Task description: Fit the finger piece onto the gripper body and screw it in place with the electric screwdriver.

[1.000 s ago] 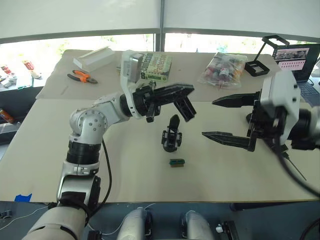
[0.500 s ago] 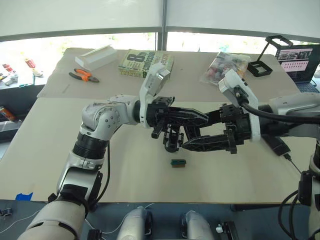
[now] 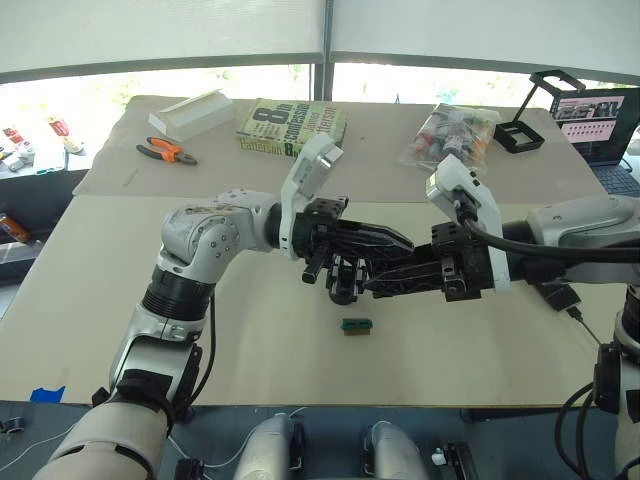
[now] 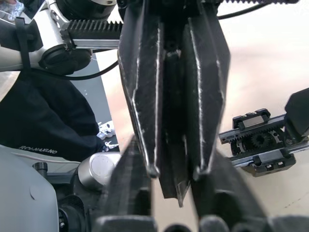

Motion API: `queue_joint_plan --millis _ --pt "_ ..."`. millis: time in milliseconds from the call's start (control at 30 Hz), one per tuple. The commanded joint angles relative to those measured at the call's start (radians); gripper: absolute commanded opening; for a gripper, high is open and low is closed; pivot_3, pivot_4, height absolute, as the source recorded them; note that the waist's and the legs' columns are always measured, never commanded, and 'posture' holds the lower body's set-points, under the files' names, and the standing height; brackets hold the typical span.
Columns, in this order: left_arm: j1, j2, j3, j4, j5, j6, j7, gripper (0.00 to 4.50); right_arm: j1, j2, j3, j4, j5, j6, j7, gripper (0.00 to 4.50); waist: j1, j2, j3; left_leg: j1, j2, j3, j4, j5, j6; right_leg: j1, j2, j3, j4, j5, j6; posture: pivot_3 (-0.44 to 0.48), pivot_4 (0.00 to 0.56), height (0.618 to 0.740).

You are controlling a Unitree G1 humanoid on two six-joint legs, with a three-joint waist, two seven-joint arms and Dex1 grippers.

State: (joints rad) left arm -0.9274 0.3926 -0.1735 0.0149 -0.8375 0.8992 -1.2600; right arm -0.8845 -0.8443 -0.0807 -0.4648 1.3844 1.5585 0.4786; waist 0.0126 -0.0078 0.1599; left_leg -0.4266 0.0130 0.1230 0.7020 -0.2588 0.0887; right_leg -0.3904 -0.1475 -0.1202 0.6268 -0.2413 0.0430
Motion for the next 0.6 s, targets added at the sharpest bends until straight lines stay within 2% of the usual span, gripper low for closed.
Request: queue_joint_plan --millis 33,100,167,200,233,267,300,433,533,600 --pt "-0.012 0.004 0.007 -0.031 -0.015 0.017 -0.029 0.00 0.000 -0.001 -0.004 -0.010 0.025 -0.035 -0.004 0.39 0.000 0.000 0.000 0.000 0.000 0.000 0.000 0.000 0.000 0.000 0.000 0.000 0.000 0.000 0.000 0.000 0.150 0.740" --pt "-0.015 0.009 0.021 -0.037 -0.051 0.058 -0.045 0.00 0.009 -0.005 -0.007 -0.017 0.019 -0.046 -0.001 0.39 -0.001 0.000 0.000 0.000 0.000 0.000 0.000 0.000 0.000 0.000 0.000 0.000 0.000 0.000 0.000 0.000 0.150 0.740" --pt "-0.009 -0.007 0.052 -0.031 -0.060 0.054 -0.015 1.01 0.035 -0.014 -0.014 -0.040 0.003 -0.074 0.014 0.39 0.001 0.000 0.000 0.000 0.000 0.000 0.000 0.000 0.000 0.000 0.000 0.000 0.000 0.000 0.000 0.000 0.150 0.740" --pt "-0.007 -0.008 0.059 -0.026 -0.059 0.050 -0.009 1.31 0.049 -0.019 -0.019 -0.051 -0.003 -0.092 0.021 0.39 0.001 0.000 0.000 0.000 0.000 0.000 0.000 0.000 0.000 0.000 0.000 0.000 0.000 0.000 0.000 0.000 0.150 0.740" --pt "-0.002 -0.001 0.066 -0.017 -0.043 0.031 -0.011 1.84 0.075 -0.021 -0.034 -0.074 -0.016 -0.127 0.038 0.39 0.001 0.000 0.000 0.000 0.000 0.000 0.000 0.000 0.000 0.000 0.000 0.000 -0.001 0.000 0.000 0.000 0.150 0.740" --pt "0.005 0.009 0.072 -0.012 -0.028 0.015 -0.015 2.10 0.100 -0.016 -0.052 -0.093 -0.022 -0.163 0.051 0.39 0.001 0.000 0.000 0.000 0.000 0.000 0.000 0.000 0.000 0.000 0.000 0.000 -0.001 0.000 0.000 0.000 0.150 0.740" --pt "0.014 0.023 0.082 -0.007 -0.013 -0.008 -0.023 2.66 0.127 -0.012 -0.070 -0.114 -0.025 -0.198 0.065 0.39 0.001 0.000 0.000 0.000 0.000 0.000 0.000 0.000 0.000 0.000 0.000 0.000 -0.001 0.000 0.000 0.000 0.150 0.740" --pt "0.055 0.114 0.199 0.154 0.104 -0.243 -0.018 4.37 0.309 0.012 -0.174 -0.234 -0.047 -0.355 0.096 0.39 -0.001 0.000 0.000 0.001 0.000 0.000 -0.001 0.000 0.000 0.000 0.001 0.000 -0.001 0.000 0.000 0.000 0.150 0.740" --pt "0.120 0.209 0.192 0.290 0.259 -0.464 -0.067 4.50 0.461 0.059 -0.223 -0.302 -0.114 -0.499 0.144 0.39 -0.006 -0.001 0.000 0.002 0.001 0.002 -0.002 0.000 -0.001 -0.001 0.001 0.001 -0.001 0.000 0.000 0.000 0.150 0.740" --pt "0.205 0.245 0.169 0.366 0.353 -0.637 -0.107 4.50 0.557 0.092 -0.210 -0.314 -0.234 -0.605 0.157 0.39 -0.004 0.000 0.000 0.004 0.000 0.003 -0.005 0.001 -0.001 0.000 0.001 0.001 -0.001 0.000 0.000 0.000 0.150 0.740"
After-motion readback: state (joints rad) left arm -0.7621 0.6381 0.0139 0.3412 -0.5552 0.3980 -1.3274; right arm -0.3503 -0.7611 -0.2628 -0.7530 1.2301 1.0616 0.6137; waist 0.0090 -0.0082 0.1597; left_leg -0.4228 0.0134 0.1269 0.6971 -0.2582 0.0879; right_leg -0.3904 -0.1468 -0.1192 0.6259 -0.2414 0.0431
